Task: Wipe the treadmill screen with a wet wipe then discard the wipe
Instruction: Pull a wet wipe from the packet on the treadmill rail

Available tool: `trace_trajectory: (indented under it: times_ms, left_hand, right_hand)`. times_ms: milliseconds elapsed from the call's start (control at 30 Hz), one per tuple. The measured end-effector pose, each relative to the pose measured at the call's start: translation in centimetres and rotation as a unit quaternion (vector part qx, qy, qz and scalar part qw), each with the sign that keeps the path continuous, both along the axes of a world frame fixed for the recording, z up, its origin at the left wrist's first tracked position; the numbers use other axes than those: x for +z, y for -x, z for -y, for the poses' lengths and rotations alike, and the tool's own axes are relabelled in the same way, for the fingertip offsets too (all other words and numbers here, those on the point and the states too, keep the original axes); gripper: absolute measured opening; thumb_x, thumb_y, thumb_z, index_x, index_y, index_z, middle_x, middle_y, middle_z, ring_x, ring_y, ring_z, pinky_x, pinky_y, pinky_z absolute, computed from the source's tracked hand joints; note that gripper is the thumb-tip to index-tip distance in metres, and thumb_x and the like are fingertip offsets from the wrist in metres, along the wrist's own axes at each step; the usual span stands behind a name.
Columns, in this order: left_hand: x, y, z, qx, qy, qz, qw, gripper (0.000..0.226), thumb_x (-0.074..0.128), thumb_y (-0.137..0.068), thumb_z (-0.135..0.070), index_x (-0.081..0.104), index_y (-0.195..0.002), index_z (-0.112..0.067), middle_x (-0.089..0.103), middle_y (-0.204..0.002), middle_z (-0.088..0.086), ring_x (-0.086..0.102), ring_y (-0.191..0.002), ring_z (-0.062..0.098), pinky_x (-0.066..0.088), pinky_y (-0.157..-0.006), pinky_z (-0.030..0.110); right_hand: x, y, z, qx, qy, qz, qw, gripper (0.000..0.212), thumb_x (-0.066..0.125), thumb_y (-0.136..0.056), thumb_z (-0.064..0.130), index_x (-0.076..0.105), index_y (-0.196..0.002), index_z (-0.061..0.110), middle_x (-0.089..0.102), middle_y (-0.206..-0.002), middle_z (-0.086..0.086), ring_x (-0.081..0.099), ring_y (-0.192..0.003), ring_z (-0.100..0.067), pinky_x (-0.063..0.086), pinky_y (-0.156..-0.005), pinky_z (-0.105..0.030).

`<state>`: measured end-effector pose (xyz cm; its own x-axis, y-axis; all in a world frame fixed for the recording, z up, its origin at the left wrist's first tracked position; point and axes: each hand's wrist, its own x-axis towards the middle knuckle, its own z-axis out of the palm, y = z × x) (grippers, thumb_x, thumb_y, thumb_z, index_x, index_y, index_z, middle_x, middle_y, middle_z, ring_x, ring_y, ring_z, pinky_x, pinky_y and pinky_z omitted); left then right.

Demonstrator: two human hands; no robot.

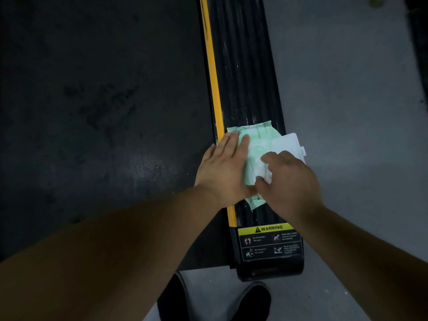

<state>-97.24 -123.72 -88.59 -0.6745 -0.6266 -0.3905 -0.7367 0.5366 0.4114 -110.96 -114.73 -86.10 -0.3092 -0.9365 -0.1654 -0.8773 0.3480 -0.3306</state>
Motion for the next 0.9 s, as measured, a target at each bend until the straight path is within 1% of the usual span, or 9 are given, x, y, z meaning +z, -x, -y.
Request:
trace_trajectory:
  times_ms: [133,200,267,333,433,500,600,767,900]
  left_hand:
    - [0.1,0.0,-0.2,-0.003,0.006,-0.006,1.000,0.110,0.060,-0.081,-0.075,-0.003,-0.162,-0.035,-0.012,-0.172,0.005,-0.015,-0.157,0.018,0.002,-0.127,0.046]
    - [0.2,0.1,-0.2,0.000,0.003,-0.003,1.000,0.108,0.060,-0.082,-0.074,-0.002,-0.162,-0.036,-0.012,-0.172,0.005,-0.015,-0.156,0.018,0.001,-0.127,0.046]
    - [0.1,0.1,-0.2,0.001,0.006,-0.003,1.000,0.106,0.059,-0.083,-0.073,0.000,-0.162,-0.036,-0.011,-0.172,0.005,-0.015,-0.156,0.017,0.002,-0.127,0.047]
    - [0.0,0.2,-0.3,0.005,0.012,-0.002,1.000,0.104,0.058,-0.083,-0.073,0.001,-0.162,-0.036,-0.011,-0.172,0.004,-0.015,-0.157,0.017,0.003,-0.127,0.048]
    - [0.1,0.3,-0.3,0.002,0.009,0.013,1.000,0.108,0.059,-0.082,-0.074,-0.001,-0.162,-0.035,-0.013,-0.171,0.005,-0.016,-0.156,0.018,0.002,-0.127,0.048]
    - [0.2,0.4,-0.3,-0.001,0.013,0.020,1.000,0.108,0.058,-0.082,-0.075,-0.002,-0.162,-0.035,-0.014,-0.171,0.005,-0.016,-0.156,0.018,0.003,-0.127,0.049]
    - [0.3,0.5,-0.4,0.003,0.017,0.025,1.000,0.106,0.059,-0.083,-0.074,-0.001,-0.162,-0.035,-0.013,-0.171,0.004,-0.016,-0.156,0.019,0.004,-0.127,0.050]
    - [0.4,0.9,-0.6,0.019,0.008,0.023,1.000,0.106,0.064,-0.082,-0.070,0.002,-0.161,-0.036,-0.013,-0.171,0.003,-0.017,-0.156,0.017,0.004,-0.127,0.049]
    - [0.6,1.2,-0.7,0.035,0.003,0.026,0.999,0.107,0.068,-0.081,-0.068,0.004,-0.161,-0.036,-0.012,-0.171,0.003,-0.017,-0.156,0.017,0.004,-0.127,0.049]
  right_hand:
    - [-0.3,0.1,-0.6,0.036,0.038,-0.069,0.996,0.007,0.074,-0.080,0.010,0.068,-0.082,0.009,0.057,-0.068,-0.007,0.048,-0.058,-0.023,0.030,-0.055,-0.026]
    - [-0.4,0.1,-0.7,0.027,0.056,-0.066,0.996,0.010,0.072,-0.082,0.006,0.064,-0.076,0.008,0.055,-0.066,-0.006,0.041,-0.057,-0.020,0.028,-0.054,-0.027]
    - [-0.4,0.1,-0.8,0.016,0.054,-0.055,0.997,0.007,0.071,-0.084,0.011,0.065,-0.082,0.009,0.058,-0.070,-0.007,0.046,-0.060,-0.022,0.031,-0.054,-0.027]
    - [-0.5,0.0,-0.9,0.008,0.034,-0.060,0.998,0.014,0.073,-0.082,0.018,0.066,-0.089,0.008,0.061,-0.073,-0.009,0.054,-0.063,-0.026,0.036,-0.055,-0.029]
    - [-0.5,0.0,-0.8,0.012,0.020,-0.069,0.997,0.015,0.079,-0.074,0.006,0.065,-0.078,0.006,0.057,-0.065,-0.009,0.044,-0.058,-0.023,0.031,-0.054,-0.028]
    - [-0.3,0.3,-0.6,-0.003,0.022,-0.057,0.998,0.013,0.077,-0.077,0.003,0.065,-0.077,0.007,0.058,-0.066,-0.009,0.042,-0.060,-0.021,0.030,-0.055,-0.027]
    - [0.4,0.6,-0.7,-0.024,0.059,-0.038,0.997,0.001,0.068,-0.087,0.010,0.067,-0.087,0.009,0.063,-0.078,-0.007,0.054,-0.071,-0.025,0.035,-0.061,-0.028]
    - [1.3,0.8,-1.2,-0.022,0.128,-0.045,0.990,0.012,0.058,-0.096,0.015,0.068,-0.090,0.012,0.066,-0.084,-0.005,0.059,-0.079,-0.027,0.050,-0.062,-0.035]
    - [1.8,0.7,-1.4,-0.041,0.180,-0.043,0.982,0.016,0.058,-0.097,0.016,0.069,-0.087,0.010,0.066,-0.079,-0.006,0.060,-0.074,-0.026,0.045,-0.063,-0.032]
